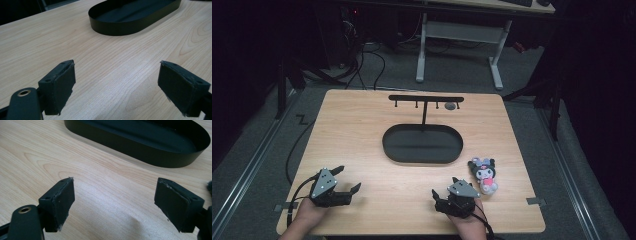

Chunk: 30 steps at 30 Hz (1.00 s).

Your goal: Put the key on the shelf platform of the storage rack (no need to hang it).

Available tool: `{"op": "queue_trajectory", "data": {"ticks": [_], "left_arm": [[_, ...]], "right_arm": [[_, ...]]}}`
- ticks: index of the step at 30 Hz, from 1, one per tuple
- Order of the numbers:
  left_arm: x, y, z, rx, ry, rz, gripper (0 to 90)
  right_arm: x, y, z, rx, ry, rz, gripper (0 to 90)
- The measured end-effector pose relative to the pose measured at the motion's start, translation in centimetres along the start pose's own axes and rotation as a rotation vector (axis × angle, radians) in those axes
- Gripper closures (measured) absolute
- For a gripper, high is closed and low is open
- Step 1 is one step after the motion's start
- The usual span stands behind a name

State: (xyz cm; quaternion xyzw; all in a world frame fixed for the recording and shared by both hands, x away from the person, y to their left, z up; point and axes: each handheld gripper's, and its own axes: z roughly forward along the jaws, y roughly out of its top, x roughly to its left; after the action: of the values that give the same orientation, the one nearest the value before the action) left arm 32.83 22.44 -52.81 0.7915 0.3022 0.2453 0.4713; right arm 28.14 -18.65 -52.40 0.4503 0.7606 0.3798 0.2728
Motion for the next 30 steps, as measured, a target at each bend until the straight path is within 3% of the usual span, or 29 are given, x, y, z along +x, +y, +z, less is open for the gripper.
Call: {"op": "queue_trajectory", "data": {"ticks": [18,30], "left_arm": [[-0.02,0.0,0.01,-0.001,0.001,0.0,15.5],[-0.04,-0.02,0.03,-0.003,0.002,0.001,15.4]], "right_arm": [[-0.13,-0.05,-0.03,-0.01,0.011,0.002,16.7],[-0.7,-0.04,-0.13,-0.008,0.036,0.042,16.6]]}}
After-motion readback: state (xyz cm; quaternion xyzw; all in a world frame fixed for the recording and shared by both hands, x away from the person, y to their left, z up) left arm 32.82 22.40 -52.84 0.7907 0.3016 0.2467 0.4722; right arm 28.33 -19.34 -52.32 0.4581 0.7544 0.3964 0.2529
